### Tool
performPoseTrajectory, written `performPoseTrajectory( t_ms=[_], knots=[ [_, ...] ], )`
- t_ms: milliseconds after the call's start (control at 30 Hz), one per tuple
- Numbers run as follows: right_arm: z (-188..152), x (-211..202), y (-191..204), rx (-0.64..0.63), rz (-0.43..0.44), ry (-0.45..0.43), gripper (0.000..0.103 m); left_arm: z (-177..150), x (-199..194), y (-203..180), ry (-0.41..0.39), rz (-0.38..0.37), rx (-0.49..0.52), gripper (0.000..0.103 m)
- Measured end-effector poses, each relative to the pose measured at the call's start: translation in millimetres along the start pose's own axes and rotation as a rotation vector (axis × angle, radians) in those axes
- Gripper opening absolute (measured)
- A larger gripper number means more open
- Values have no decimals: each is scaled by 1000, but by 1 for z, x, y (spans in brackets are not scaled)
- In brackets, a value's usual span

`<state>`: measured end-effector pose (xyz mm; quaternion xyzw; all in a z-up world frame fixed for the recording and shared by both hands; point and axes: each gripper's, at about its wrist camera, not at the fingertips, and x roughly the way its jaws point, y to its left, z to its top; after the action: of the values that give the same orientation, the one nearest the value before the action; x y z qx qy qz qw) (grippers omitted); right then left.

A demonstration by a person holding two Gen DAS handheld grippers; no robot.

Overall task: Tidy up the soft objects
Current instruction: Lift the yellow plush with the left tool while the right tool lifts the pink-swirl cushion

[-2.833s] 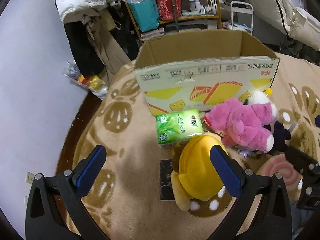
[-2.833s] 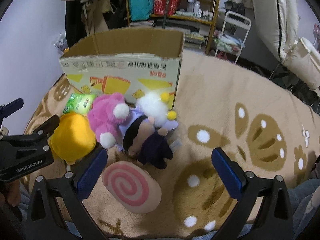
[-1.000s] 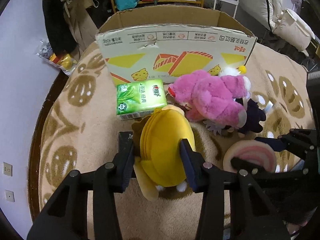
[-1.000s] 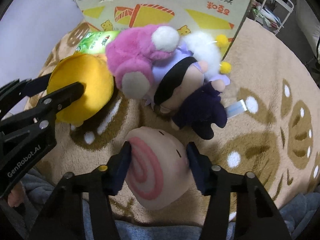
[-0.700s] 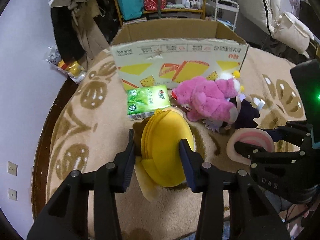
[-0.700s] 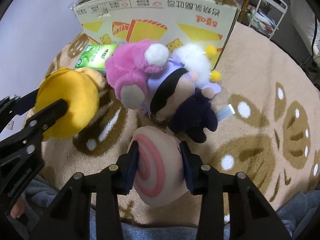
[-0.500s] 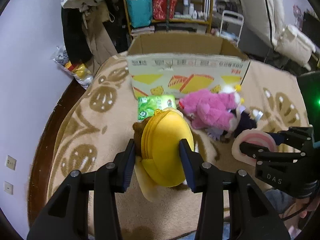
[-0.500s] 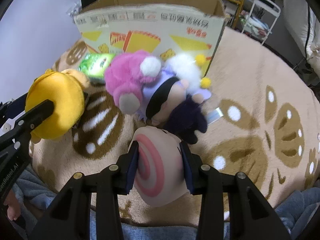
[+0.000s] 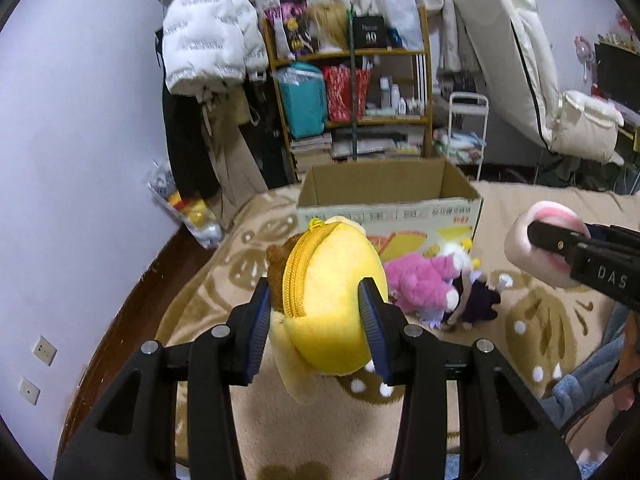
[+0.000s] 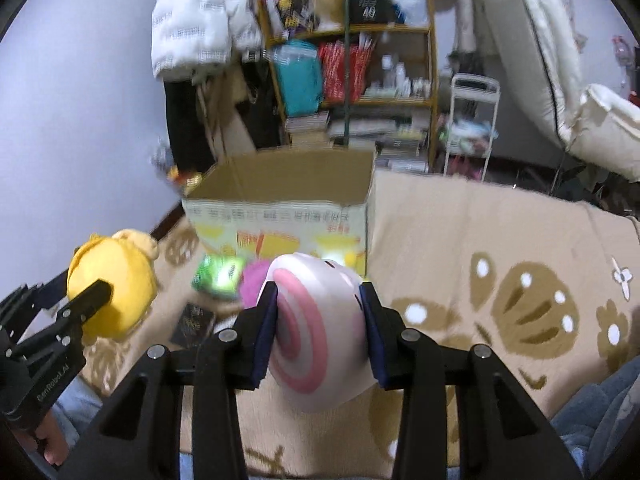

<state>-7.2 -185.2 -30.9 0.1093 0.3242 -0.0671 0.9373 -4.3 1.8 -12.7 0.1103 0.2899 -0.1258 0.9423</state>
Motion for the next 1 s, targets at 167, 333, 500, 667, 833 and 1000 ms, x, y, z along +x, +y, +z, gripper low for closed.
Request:
performPoseTrajectory(
  t_ms=[167, 333, 500, 667, 833, 1000],
  knots=[
    [7, -20, 0, 13, 5, -122, 42, 4, -15, 4, -71, 28, 7, 42],
    [14, -34, 9, -35, -9, -182, 42, 9, -25, 6, -127, 44, 14, 42],
    [27, -39, 20, -78, -4, -213, 42, 26, -35, 5, -213, 49, 39, 42],
    [49, -36, 27, -115, -13, -235, 42, 48, -39, 8, -259, 35, 20, 42],
    [63, -35, 33, -167, -33, -269, 42, 65, -35, 9, -286, 65, 30, 42],
    [76, -36, 33, -155, -29, -299, 44, 83, -23, 6, -299, 81, 70, 42]
  ],
)
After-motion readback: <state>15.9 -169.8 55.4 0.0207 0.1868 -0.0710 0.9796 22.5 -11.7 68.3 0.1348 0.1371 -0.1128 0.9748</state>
